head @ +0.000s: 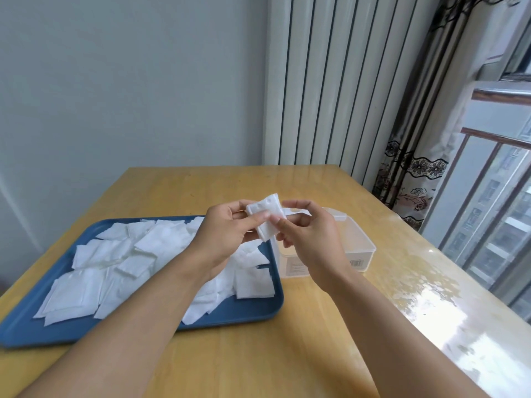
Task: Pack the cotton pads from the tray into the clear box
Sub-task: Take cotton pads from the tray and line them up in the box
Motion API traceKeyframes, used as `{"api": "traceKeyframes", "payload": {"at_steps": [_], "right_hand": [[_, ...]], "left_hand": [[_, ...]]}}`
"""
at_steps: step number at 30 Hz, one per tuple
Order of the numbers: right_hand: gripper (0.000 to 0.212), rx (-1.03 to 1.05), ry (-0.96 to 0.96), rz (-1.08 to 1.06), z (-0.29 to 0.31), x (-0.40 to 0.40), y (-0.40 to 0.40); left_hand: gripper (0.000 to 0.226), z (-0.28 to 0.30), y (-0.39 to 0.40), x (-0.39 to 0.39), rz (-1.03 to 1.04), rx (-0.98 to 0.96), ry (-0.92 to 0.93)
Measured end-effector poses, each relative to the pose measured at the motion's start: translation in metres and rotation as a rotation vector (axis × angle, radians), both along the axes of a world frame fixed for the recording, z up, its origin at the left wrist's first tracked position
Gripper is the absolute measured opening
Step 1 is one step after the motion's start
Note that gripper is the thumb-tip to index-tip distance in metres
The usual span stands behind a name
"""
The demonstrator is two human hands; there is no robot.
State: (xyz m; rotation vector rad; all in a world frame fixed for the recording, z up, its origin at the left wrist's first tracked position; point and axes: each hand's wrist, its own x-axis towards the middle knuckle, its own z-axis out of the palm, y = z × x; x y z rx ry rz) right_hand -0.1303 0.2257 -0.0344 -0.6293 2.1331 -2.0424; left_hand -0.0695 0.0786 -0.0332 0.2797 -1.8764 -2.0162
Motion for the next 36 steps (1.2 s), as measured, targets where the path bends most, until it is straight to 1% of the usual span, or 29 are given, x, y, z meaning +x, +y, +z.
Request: {"api": "traceKeyframes", "payload": {"at_steps": [2, 4, 6, 8, 10, 11, 13, 15, 18, 22, 24, 26, 27, 28, 30, 32, 34, 36], "right_hand": [[0.031, -0.006, -0.011, 0.023, 0.0, 0.001, -0.001], [0.034, 0.048, 0.047, -0.001, -0.001, 0.001, -0.002], [0.032, 0.166, 0.2, -0.088, -0.003, 0.002, -0.002], [0.021, 0.334, 0.405, -0.105, -0.002, 0.006, 0.0], [0.012, 0.601, 0.62, 0.047, 0.0, 0.011, 0.0], [0.013, 0.737, 0.699, 0.148, 0.001, 0.015, -0.001], [0.028, 0.935, 0.777, 0.291, 0.0, 0.024, -0.004], [0.039, 1.048, 0.858, 0.326, -0.001, 0.03, -0.005], [0.038, 1.119, 1.013, 0.303, -0.007, 0.037, -0.007], [0.04, 1.162, 1.057, 0.262, -0.013, 0.038, -0.013], [0.039, 1.123, 1.05, 0.25, -0.014, 0.034, -0.014], [0.035, 1.025, 0.995, 0.24, -0.012, 0.028, -0.013], [0.033, 0.95, 0.924, 0.226, -0.008, 0.025, -0.011], [0.029, 0.843, 0.81, 0.206, -0.005, 0.024, -0.01], [0.018, 0.521, 0.512, 0.159, 0.001, 0.022, -0.007], [0.017, 0.186, 0.191, 0.136, 0.003, 0.019, -0.007], [0.019, -0.015, -0.043, 0.141, 0.004, 0.013, -0.007], [0.018, -0.144, -0.193, 0.155, 0.005, 0.009, -0.006]], "left_hand": [[0.016, 0.0, 0.0, 0.0, 0.05, 0.02, 0.009], [0.011, 0.0, 0.0, -0.001, 0.093, 0.03, 0.011], [0.009, 0.001, -0.003, -0.001, 0.167, 0.062, 0.016], [0.003, 0.004, -0.01, -0.001, 0.243, 0.154, 0.035], [0.015, 0.005, -0.018, 0.0, 0.277, 0.224, 0.034], [0.019, 0.004, -0.021, -0.001, 0.283, 0.225, 0.019], [0.022, 0.0, -0.026, 0.0, 0.278, 0.196, -0.024], [0.024, -0.003, -0.028, -0.001, 0.255, 0.177, -0.066], [0.021, -0.006, -0.028, -0.003, 0.211, 0.12, -0.101], [0.021, -0.007, -0.027, -0.002, 0.185, 0.095, -0.118], [0.021, -0.006, -0.026, -0.001, 0.177, 0.097, -0.127], [0.02, -0.006, -0.027, 0.0, 0.167, 0.087, -0.13], [0.019, -0.006, -0.027, 0.001, 0.158, 0.081, -0.13], [0.019, -0.005, -0.026, 0.001, 0.151, 0.072, -0.133], [0.018, -0.004, -0.025, 0.002, 0.138, 0.046, -0.14], [0.017, -0.002, -0.023, 0.003, 0.108, 0.039, -0.142], [0.014, 0.0, -0.019, 0.004, 0.071, 0.058, -0.129], [0.014, 0.002, -0.016, 0.003, 0.058, 0.084, -0.112]]}}
